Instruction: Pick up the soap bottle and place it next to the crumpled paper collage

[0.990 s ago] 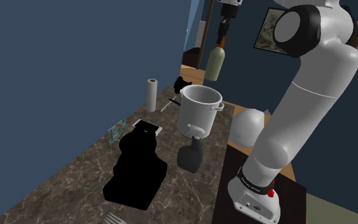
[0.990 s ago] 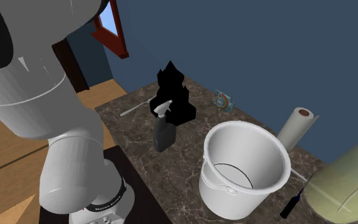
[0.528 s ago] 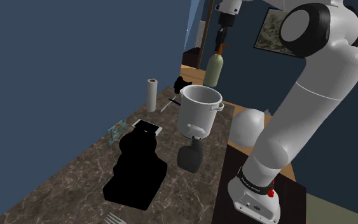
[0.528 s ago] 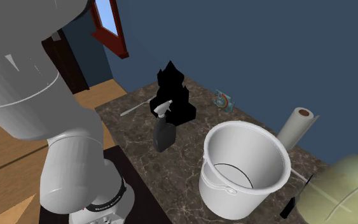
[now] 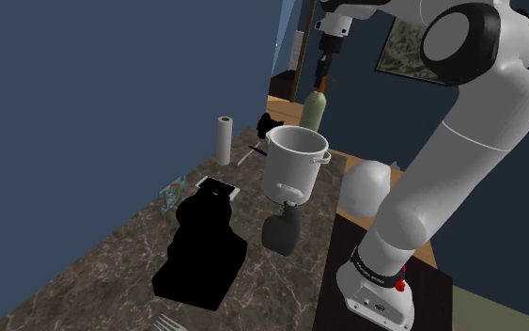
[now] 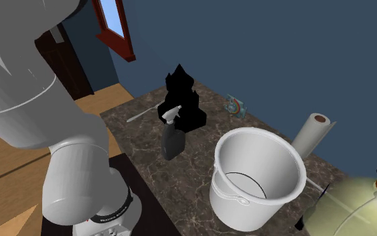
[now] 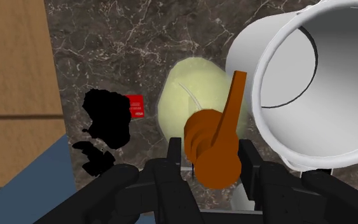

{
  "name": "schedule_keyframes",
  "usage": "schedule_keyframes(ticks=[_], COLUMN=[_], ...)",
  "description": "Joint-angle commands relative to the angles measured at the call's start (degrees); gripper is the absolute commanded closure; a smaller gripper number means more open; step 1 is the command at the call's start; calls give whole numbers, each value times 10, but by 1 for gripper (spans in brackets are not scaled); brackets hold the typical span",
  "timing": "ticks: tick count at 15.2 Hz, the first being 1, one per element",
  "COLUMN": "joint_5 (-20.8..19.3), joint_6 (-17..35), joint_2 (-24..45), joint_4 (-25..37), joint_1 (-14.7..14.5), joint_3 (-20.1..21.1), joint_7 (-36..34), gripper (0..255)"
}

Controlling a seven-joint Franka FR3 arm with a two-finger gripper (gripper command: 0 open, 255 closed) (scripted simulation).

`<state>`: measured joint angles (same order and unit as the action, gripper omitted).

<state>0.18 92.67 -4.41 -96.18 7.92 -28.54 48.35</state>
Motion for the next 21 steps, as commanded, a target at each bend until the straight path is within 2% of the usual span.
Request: schedule_keyframes(ticks=[1, 21], joint_5=[-2, -3], joint_6=[16, 170], joint_2=[-4, -6], joint_4=[-19, -175], joint_1=[0, 2], joint_3=[0, -2], joint_7=[-1, 3], gripper=[255, 255])
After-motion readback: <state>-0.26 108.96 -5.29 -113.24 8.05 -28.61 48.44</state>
